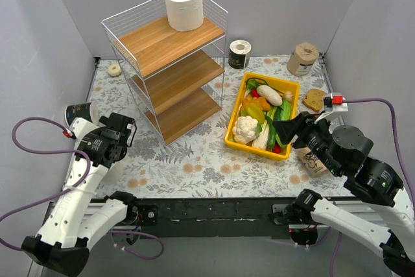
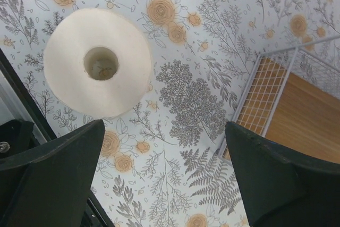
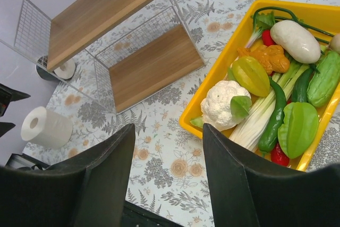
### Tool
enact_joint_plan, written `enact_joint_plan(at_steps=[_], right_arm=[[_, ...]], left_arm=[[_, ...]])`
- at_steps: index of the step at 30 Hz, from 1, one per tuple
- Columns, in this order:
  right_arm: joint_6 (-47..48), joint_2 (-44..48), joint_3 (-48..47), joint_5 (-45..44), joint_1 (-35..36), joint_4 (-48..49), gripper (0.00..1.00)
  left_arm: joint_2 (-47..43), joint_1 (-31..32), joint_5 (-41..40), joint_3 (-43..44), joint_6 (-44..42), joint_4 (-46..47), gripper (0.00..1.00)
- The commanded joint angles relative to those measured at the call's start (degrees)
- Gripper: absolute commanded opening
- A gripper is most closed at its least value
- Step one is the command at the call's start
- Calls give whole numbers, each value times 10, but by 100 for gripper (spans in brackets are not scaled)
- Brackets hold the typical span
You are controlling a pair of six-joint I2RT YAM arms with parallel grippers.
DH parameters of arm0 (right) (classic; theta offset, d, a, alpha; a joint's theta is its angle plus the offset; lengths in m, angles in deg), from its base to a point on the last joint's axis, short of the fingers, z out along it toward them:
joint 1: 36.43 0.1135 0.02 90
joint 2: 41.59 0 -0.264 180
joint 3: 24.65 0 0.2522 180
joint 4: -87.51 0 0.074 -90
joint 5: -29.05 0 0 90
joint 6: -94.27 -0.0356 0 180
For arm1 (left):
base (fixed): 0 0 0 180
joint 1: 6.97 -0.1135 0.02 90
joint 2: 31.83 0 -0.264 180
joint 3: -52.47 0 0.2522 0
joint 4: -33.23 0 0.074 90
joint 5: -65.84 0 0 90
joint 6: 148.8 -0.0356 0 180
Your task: Place and organize the paper towels onto the shelf
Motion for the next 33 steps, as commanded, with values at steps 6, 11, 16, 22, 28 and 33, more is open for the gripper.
enact_joint_plan(at_steps=[6,11,16,22,28,33], right_arm=[[-22,-8,-58,2,-2,-33,61],[-34,-15,-59,20,-2,-28,61],[-25,-39,-67,27,-2,-43,62],[-21,-46,-85,33,-2,-48,62],[-40,-33,-81,35,-2,-62,62],[-48,-22,-80,32,-2,-76,62]], left_arm=[[35,-138,37,18,-129,116,98],[116,-213,36,45,-117,84,98],[143,-260,21,53,-52,5,98],[82,-287,51,-20,-72,58,98],[117,-311,63,-12,-40,33,94],[125,-337,99,-10,-11,10,94]])
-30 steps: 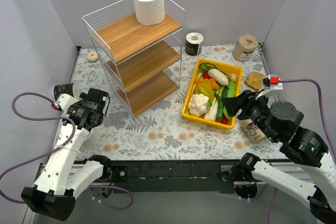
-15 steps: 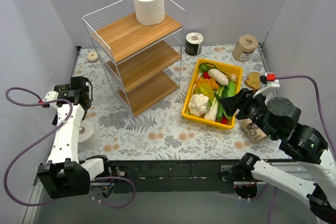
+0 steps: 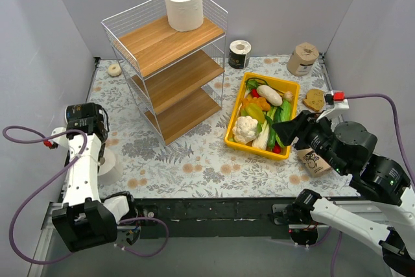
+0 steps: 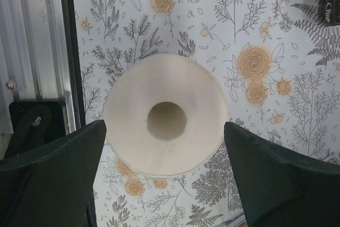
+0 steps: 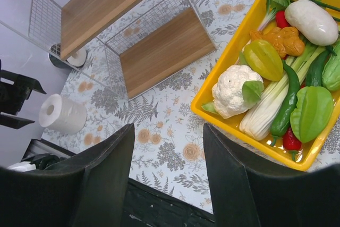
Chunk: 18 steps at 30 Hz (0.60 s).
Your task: Place and organize the paper towels onto the shelf
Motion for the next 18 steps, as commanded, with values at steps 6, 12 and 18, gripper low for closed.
enact_joint_plan(at_steps=[6,12,18], right_arm=[[-10,5,-27,-7,-2,-17,62],[-3,2,-18,-6,-2,-2,62],[4,-6,-21,-5,-3,-7,62]], left_arm=[[-13,-23,36,-1,55,-39,98],[3,-28,59,-35,80,-38,98],[3,-31,37,-57,110,-27,98]])
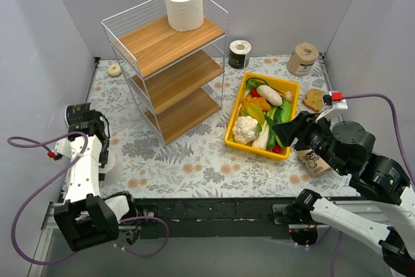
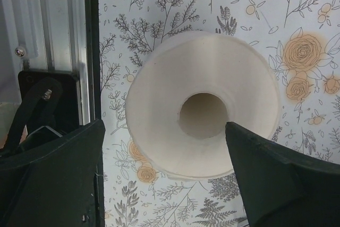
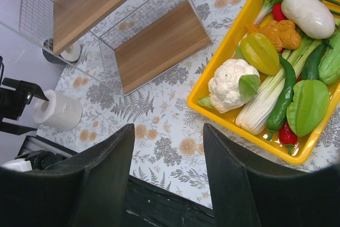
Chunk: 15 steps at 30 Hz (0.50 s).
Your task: Place and organize the paper towels onto the shelf
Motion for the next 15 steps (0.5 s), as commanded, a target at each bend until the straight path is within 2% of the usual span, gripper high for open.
enact_joint_plan(at_steps=[1,7,15], right_arm=[[8,-4,-18,-5,-2,12,62],[8,4,-12,-3,-2,19,63],[9,9,5,4,-2,36,63]], left_arm=[[-2,-7,-15,-22,63,9,98],[5,-9,-16,-44,55,60,98],[-24,-9,-28,-33,61,57,98]])
